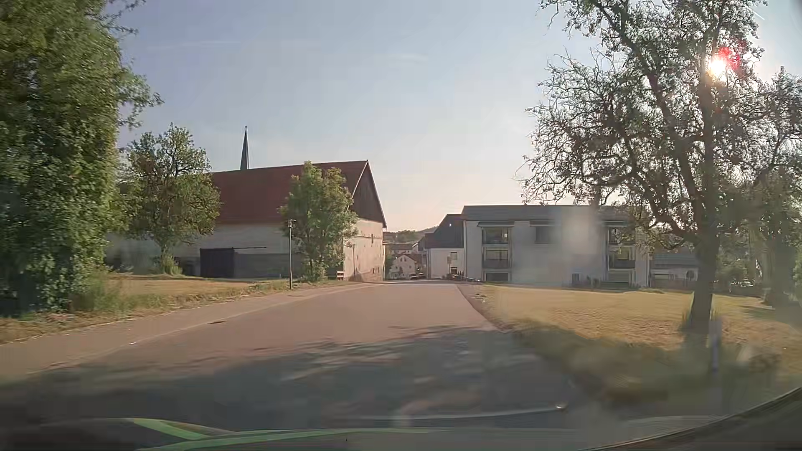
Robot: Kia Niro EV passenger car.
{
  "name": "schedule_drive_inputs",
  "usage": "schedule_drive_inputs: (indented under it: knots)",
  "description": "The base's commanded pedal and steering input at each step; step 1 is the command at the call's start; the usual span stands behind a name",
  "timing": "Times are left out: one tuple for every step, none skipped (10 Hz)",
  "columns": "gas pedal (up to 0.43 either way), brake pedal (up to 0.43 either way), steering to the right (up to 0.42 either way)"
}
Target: Follow the waypoints while adhering to traffic rules and regulations
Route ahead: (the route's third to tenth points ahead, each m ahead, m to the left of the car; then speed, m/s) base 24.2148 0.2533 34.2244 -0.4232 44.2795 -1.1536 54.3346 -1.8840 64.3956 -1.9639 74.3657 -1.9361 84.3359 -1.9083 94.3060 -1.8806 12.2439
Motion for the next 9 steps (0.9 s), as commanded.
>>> schedule_drive_inputs:
  knots:
    - [0.0,0.0,0.022]
    - [0.0,0.0,0.021]
    - [0.0,0.0,0.019]
    - [0.0,0.0,0.018]
    - [0.0,0.0,0.017]
    - [0.0,0.0,0.016]
    - [0.0,0.0,0.016]
    - [0.0,0.0,0.015]
    - [0.0,0.0,0.015]
